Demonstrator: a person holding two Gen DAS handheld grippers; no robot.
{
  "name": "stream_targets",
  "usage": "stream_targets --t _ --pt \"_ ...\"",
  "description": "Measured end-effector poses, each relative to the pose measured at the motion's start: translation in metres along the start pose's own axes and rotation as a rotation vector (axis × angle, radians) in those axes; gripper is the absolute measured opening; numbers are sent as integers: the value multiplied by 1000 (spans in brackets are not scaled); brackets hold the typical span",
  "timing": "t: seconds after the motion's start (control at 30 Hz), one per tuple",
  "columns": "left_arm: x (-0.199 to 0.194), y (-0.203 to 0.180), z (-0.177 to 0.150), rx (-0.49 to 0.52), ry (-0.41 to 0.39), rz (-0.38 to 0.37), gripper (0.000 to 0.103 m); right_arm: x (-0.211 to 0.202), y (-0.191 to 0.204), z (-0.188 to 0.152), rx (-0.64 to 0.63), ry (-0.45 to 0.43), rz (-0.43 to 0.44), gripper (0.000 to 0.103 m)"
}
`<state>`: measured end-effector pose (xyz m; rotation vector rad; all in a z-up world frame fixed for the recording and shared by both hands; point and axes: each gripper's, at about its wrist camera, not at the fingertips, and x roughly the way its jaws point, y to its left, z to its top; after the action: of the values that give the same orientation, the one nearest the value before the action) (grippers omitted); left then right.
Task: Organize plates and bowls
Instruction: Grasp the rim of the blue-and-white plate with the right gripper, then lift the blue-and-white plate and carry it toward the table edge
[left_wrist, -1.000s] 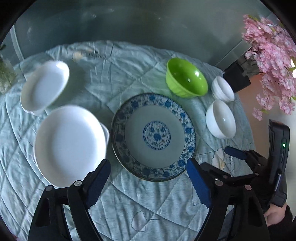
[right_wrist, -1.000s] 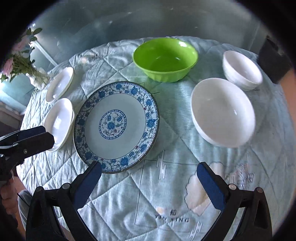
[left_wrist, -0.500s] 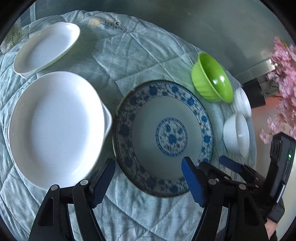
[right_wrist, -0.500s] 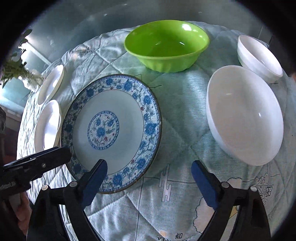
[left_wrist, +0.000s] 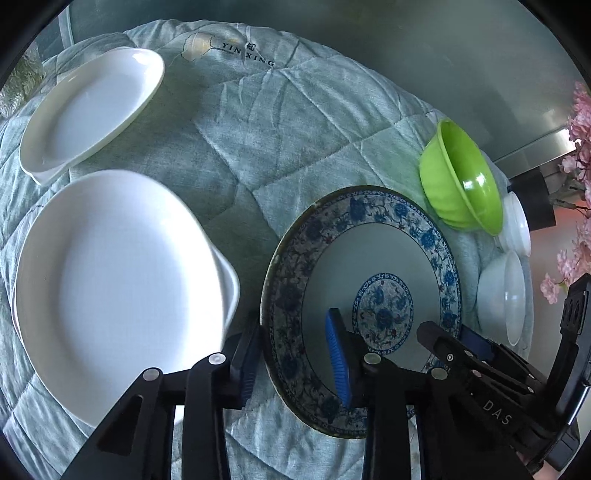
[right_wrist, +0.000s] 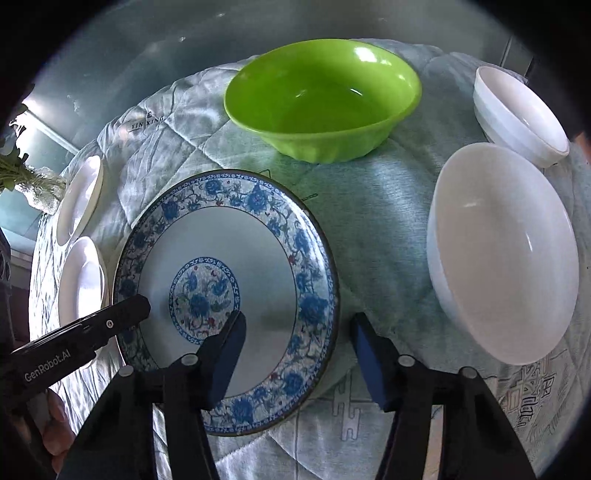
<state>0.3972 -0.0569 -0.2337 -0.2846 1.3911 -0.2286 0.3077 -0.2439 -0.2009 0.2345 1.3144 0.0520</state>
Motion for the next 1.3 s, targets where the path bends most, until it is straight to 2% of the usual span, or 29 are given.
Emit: stream_targets --t 0.07,0.13,0.3,0.37,0.43,0.6,0.73,0.9,1.3 --pt "0 -1 1 16 3 10 31 1 1 2 -1 -2 -1 48" --pt "0 -3 3 24 7 21 31 1 0 6 3 -2 -13 44" --pt "-1 1 9 -17 6 7 31 2 -4 13 27 5 -16 42" --pt "0 -2 12 -3 3 24 31 3 -4 14 26 11 -24 42" --pt "0 -7 12 20 -4 65 26 4 -2 14 23 10 -31 42" --pt "-7 -10 8 62 -23 63 26 -1 -7 12 47 -18 -17 33" --pt "-21 -19 1 99 -63 87 26 -15 -8 7 44 -49 -24 32" --pt "-40 -22 -7 109 -88 83 26 -32 -4 0 37 -63 -19 32" --pt "-110 -11 -64 122 -129 87 26 -79 28 -42 11 -97 4 32"
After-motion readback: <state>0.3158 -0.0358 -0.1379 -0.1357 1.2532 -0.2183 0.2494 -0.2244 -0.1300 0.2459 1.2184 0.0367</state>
